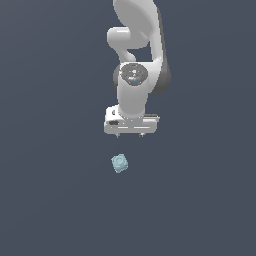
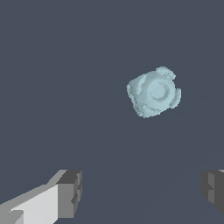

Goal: Pick up the object and move it to a goal position.

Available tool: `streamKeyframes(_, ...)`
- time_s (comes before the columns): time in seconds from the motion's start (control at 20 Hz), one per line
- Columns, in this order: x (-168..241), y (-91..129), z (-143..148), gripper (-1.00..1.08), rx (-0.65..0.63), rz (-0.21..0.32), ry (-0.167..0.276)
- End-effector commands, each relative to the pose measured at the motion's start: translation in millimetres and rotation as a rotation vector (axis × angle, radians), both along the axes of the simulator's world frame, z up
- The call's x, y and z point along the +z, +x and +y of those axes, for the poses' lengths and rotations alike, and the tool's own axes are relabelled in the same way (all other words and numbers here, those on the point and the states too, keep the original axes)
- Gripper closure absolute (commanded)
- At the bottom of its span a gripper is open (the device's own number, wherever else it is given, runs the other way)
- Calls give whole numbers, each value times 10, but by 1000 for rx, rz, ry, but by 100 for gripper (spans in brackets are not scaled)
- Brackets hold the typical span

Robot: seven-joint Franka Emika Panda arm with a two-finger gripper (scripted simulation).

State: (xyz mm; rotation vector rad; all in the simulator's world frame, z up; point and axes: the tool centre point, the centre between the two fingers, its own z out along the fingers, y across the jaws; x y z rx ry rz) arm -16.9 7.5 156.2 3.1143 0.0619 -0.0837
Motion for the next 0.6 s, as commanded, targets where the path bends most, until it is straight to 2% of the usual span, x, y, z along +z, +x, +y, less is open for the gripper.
streamKeyframes(0.0, 0, 0, 0, -92, 0, 0, 0)
streamKeyframes(0.55, 11, -59, 289, -92, 87, 9, 4)
